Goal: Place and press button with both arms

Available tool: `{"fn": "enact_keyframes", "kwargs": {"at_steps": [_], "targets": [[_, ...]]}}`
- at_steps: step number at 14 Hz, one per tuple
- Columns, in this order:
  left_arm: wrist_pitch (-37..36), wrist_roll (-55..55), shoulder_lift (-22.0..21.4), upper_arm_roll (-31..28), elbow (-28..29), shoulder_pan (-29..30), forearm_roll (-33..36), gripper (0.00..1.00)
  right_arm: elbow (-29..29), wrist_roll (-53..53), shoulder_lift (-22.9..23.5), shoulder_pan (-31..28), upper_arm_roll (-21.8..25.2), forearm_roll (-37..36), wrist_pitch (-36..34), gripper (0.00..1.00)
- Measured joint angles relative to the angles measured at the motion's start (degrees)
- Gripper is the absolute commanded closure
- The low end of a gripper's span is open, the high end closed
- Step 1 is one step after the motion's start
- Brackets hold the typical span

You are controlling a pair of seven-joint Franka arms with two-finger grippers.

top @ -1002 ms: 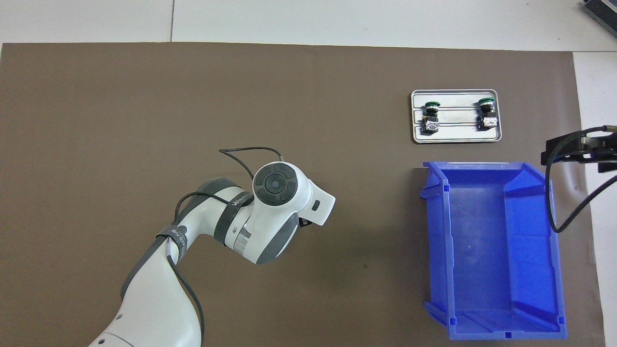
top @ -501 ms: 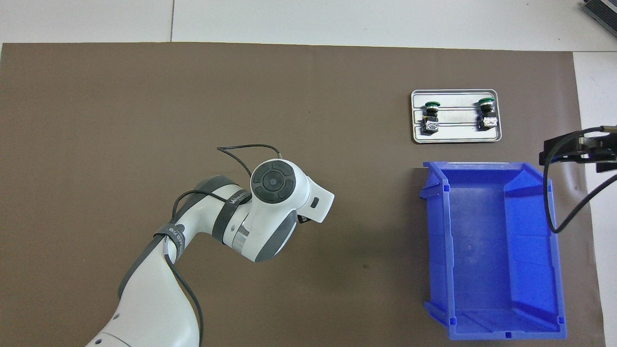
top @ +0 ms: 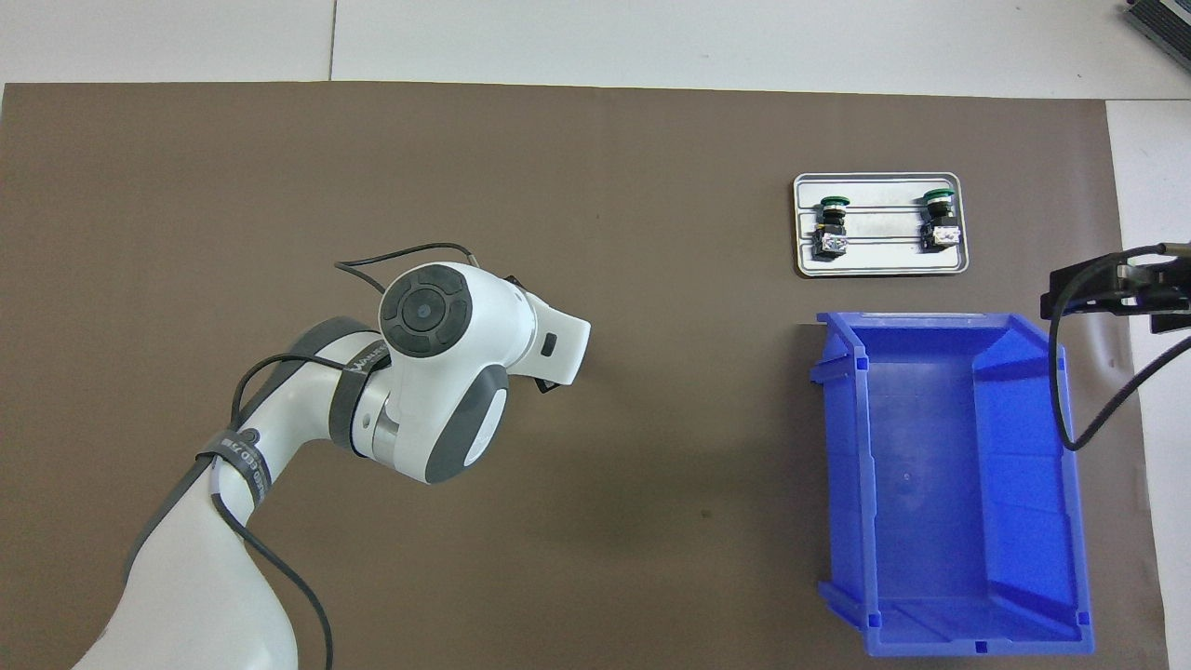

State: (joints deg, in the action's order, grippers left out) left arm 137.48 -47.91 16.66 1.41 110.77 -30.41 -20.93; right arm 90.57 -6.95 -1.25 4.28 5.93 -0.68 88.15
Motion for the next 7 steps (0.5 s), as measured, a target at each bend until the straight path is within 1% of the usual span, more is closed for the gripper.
{"fn": "enact_keyframes", "kwargs": {"at_steps": [2,4,7], "targets": [[0.1,-8.0,0.0,-0.1,0.8,2.2,-9.7,1.0,0.0,0.0,0.0,0.0,0.0,0.0,0.0,0.0],[0.1,-18.3,-0.1,-0.1,2.1,5.1,-20.9,1.0,0.0,0.0,0.0,0.0,0.0,0.0,0.0,0.0],[0.2,-33.3,-1.2,-0.2,5.2,8.5,-37.4,1.0,0.0,0.0,0.0,0.0,0.0,0.0,0.0,0.0]]}}
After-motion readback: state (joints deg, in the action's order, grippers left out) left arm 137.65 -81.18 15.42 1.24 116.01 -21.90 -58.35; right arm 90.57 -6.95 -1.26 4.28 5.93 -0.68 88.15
